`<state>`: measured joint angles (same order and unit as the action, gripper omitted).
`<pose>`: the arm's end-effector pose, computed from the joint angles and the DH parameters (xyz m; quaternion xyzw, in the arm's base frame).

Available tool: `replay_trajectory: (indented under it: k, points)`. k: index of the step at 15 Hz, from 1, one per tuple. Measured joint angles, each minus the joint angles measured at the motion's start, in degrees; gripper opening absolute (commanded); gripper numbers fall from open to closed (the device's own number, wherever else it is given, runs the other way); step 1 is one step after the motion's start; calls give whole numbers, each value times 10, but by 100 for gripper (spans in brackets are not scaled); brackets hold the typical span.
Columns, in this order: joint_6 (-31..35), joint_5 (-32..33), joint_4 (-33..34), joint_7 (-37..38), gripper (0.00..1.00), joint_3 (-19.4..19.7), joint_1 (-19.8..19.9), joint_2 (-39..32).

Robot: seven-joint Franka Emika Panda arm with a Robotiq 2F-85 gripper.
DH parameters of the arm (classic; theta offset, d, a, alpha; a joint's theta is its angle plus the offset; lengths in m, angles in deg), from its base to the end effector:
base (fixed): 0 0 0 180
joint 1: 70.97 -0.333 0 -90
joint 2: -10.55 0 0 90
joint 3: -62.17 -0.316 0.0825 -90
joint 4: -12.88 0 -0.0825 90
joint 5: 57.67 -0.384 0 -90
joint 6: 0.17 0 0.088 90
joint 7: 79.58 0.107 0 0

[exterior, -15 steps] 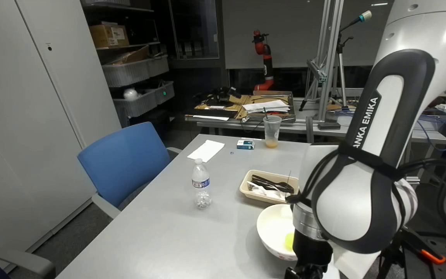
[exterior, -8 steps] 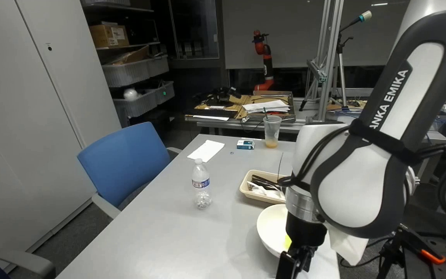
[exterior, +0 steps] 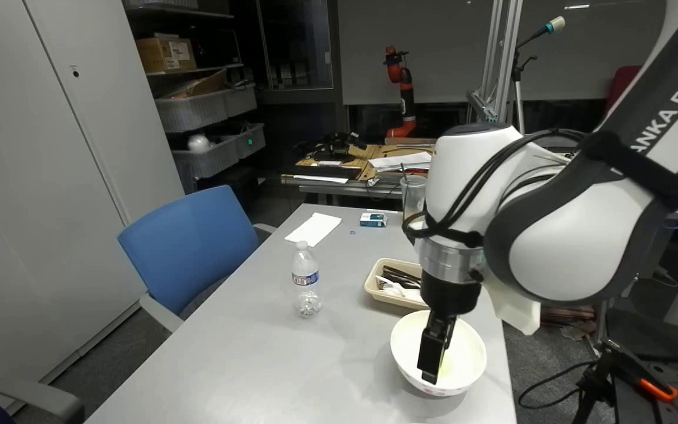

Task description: Move the purple ball from the bowl on the right to the bowl on the left

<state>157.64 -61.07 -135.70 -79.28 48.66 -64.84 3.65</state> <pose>0.4432 0.0574 0.2198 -0.9989 -0.0334 -0.0198 0.0272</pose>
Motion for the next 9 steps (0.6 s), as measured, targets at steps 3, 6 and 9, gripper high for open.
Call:
replay_trajectory:
  k: [3,6,9]
  points:
    - [-69,106,47,46,100,59,-39,-1]
    - [-129,162,105,85,100,85,-64,-23]
    - [-170,167,155,101,100,96,-79,-59]
